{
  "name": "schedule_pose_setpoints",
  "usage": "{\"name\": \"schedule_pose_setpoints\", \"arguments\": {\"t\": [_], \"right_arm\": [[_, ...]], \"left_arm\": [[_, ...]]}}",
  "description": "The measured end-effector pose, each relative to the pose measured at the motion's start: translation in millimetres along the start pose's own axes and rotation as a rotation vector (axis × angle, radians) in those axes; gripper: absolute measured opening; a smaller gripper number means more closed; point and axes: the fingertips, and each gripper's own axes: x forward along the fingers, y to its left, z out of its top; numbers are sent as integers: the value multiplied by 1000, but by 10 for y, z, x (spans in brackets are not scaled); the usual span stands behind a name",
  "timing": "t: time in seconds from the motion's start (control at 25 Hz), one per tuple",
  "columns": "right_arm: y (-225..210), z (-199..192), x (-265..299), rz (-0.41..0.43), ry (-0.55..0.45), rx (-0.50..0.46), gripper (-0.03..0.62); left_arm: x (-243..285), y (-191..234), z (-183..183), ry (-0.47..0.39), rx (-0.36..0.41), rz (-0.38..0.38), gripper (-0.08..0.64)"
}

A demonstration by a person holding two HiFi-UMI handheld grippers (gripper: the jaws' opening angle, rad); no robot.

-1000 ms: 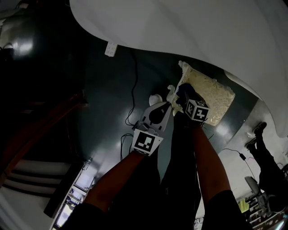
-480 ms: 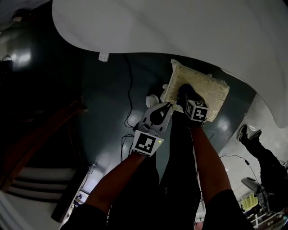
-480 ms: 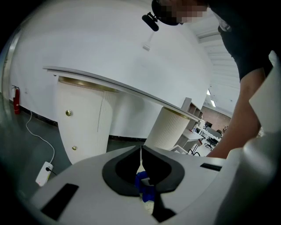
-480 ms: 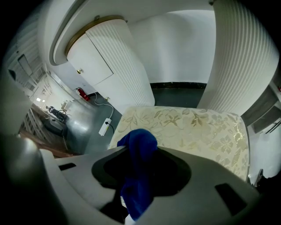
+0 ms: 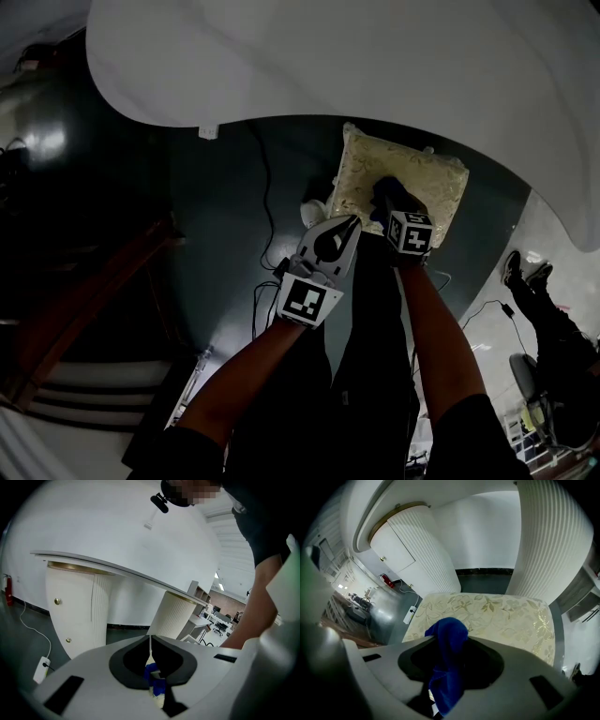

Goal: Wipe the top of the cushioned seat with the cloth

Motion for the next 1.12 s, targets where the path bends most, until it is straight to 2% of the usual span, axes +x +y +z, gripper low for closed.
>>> {"name": "schedule_pose_setpoints", "arguments": {"t": [0.12,0.48,0.76,0.96,1.04,1.12], "right_arm": [[-91,-13,-55,-9,7,10,160],[-394,-67,-161,-19,22,21,160],[-672,-122,-260,-34,18,28,160],[-855,-194,-283,-36,13,38,160],[-916,-190,-320,-41,15,38,160],[-1003,-214,-327,-45,5,39,160]], "left_arm": [[59,-51,58,-34,-40,2,23],[249,-282,51,10,15,-30,23],[433,-473,96,-8,-7,-37,23],[496,-560,48,48,73,-55,23],[540,-622,64,17,15,-53,23],[575,-676,69,9,-4,-55,23]]}}
